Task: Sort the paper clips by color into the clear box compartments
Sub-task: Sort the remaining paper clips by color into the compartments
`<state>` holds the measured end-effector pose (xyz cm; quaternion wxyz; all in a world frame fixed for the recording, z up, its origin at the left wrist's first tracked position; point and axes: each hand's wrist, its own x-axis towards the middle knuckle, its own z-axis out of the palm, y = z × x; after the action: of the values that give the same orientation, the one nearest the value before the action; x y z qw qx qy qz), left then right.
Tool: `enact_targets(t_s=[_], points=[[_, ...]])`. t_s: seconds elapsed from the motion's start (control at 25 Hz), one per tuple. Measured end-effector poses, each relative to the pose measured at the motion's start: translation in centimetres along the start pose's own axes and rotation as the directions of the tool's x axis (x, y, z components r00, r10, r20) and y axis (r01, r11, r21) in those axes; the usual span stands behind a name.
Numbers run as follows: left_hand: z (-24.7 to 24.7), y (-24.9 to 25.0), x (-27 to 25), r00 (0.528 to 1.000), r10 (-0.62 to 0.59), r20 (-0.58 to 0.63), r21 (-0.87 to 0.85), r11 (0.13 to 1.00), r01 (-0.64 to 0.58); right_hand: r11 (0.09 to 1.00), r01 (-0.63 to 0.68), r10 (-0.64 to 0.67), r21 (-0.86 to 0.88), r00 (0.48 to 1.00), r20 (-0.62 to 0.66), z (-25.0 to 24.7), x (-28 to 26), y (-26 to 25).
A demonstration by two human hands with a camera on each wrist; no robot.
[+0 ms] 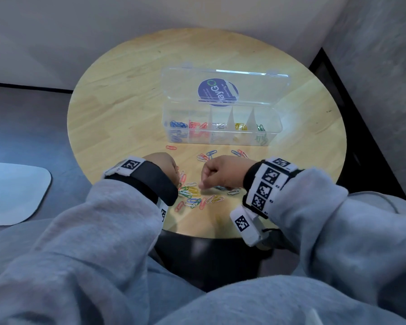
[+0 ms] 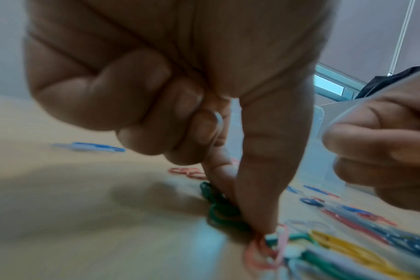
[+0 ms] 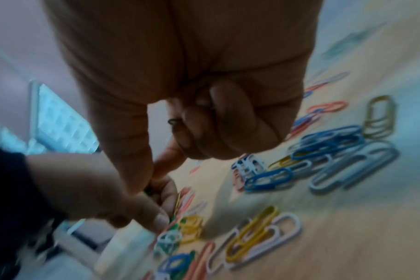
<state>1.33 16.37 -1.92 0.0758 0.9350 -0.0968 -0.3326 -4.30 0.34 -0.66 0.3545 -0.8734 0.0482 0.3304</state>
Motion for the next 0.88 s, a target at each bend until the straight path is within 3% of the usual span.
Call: enact_targets(t_s=[0.08, 0.2, 0.32, 0.4, 0.48, 0.6, 0.68, 0.88], points=[[0.1, 0.0, -0.1, 1.000, -0.007, -0.001, 0.025, 1.000, 0.007, 0.985, 0.047, -0.048, -0.168, 0.999, -0.001, 0.8, 0.3, -1.3], [-0.4, -0.3, -0.2, 1.000, -0.011, 0.017, -0.032, 0.999, 0.012, 0.958, 0.066, -0.075, -0.279, 0.997, -0.021, 2.1, 1.1, -2.3], [-2.0, -1.1, -0.5, 0.999, -0.026, 0.039, -0.246, 0.969, 0.035, 0.926, 0.065, -0.086, -0.371, 0.995, -0.041, 2.7, 1.6, -2.8], [-3.1, -1.5, -0.7, 0.998, -0.046, 0.044, -0.521, 0.851, 0.062, 0.891, 0.076, -0.112, -0.448, 0.992, -0.055, 2.9, 1.8, -3.1], [-3.7, -1.8, -0.8, 0.995, -0.095, 0.038, -0.751, 0.654, 0.091, 0.857, 0.065, -0.111, -0.511, 0.992, -0.060, 3.1, 2.0, -3.3], [-4.0, -2.4, -0.9, 0.990, -0.132, 0.043, -0.867, 0.487, 0.102, 0.855, 0.020, -0.064, -0.518, 0.996, -0.067, 2.8, 2.1, -3.2], [-4.0, -2.3, -1.0, 0.990, -0.133, 0.049, -0.871, 0.480, 0.107, 0.862, 0.002, -0.042, -0.506, 0.997, -0.068, 2.6, 2.0, -3.0], [-3.0, -1.8, -0.6, 0.987, -0.136, 0.087, -0.810, 0.568, 0.149, 0.856, 0.020, -0.047, -0.517, 0.998, -0.041, 1.9, 1.8, -2.7]])
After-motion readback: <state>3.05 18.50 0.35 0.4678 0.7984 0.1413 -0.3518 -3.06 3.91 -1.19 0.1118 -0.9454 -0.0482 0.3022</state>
